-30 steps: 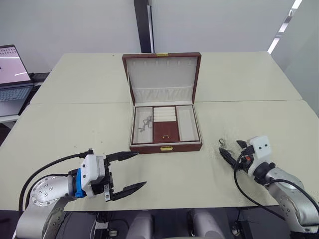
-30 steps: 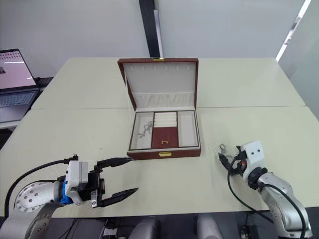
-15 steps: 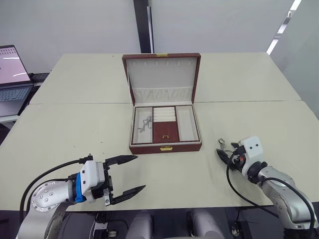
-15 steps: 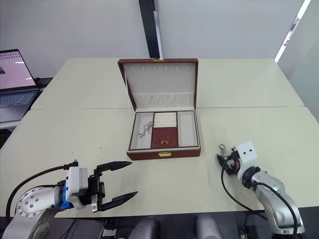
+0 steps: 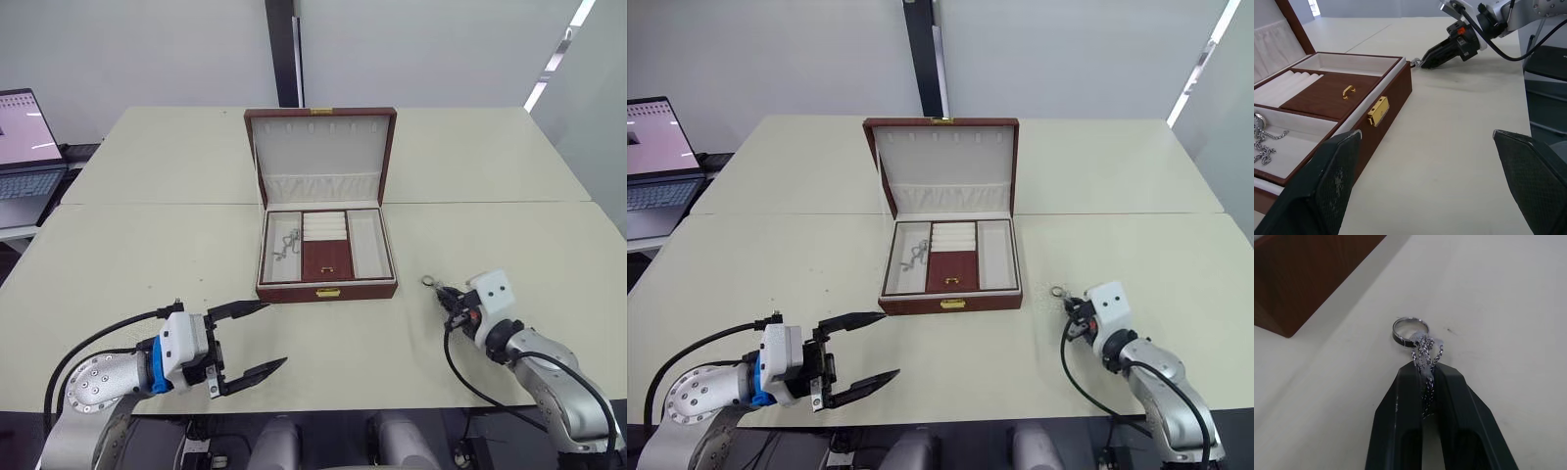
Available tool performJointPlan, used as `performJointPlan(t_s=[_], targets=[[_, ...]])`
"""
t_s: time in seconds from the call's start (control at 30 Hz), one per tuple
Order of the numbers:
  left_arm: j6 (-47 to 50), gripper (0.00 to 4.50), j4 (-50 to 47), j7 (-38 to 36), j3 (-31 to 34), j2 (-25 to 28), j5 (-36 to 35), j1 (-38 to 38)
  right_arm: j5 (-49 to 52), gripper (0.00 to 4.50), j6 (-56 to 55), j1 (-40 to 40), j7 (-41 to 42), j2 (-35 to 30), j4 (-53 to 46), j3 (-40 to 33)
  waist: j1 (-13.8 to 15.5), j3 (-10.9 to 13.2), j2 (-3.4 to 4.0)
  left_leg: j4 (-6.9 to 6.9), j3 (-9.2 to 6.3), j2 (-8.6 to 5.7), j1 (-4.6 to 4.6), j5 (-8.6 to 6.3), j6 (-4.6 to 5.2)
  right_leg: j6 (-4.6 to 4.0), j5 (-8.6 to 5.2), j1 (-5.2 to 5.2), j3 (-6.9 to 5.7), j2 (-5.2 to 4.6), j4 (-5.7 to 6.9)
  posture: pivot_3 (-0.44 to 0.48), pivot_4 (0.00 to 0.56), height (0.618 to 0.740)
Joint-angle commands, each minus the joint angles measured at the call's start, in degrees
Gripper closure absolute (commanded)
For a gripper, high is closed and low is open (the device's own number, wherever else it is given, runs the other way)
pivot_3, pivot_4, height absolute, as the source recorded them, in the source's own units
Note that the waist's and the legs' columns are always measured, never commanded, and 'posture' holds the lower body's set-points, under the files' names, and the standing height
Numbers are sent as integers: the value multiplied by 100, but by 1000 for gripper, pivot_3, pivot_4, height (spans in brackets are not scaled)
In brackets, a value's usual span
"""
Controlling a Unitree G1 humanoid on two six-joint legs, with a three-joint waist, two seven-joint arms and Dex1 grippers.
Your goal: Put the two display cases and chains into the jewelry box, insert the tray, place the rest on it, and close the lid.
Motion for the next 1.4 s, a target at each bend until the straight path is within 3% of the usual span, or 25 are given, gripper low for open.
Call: performJointPlan(t_s=[0.03,0.43,0.87,1.4], targets=[[-58,0,-68,78,8,-46,-61,-59,9,4495,-74,3,62,-53,80,-196,0,0,1,0,0,0,0,0,0,0,0,0,1,0,0,0,150,740],[0,0,-124,322,22,-136,-89,-63,1045,4495,248,-637,776,-263,-638,-645,-6,9,15,-1,1,2,-2,0,0,0,0,-4,2,1,2,0,150,740],[126,0,-318,966,270,-353,-152,215,2038,4495,1410,-2420,357,114,-965,-415,-2,11,17,-1,1,1,-8,0,1,0,0,-14,3,0,3,0,150,740],[320,0,-778,1665,278,-679,-141,718,1515,4495,1223,-3042,384,352,-147,471,-3,11,18,-2,4,1,-12,0,1,-1,0,-21,4,0,3,0,150,740]])
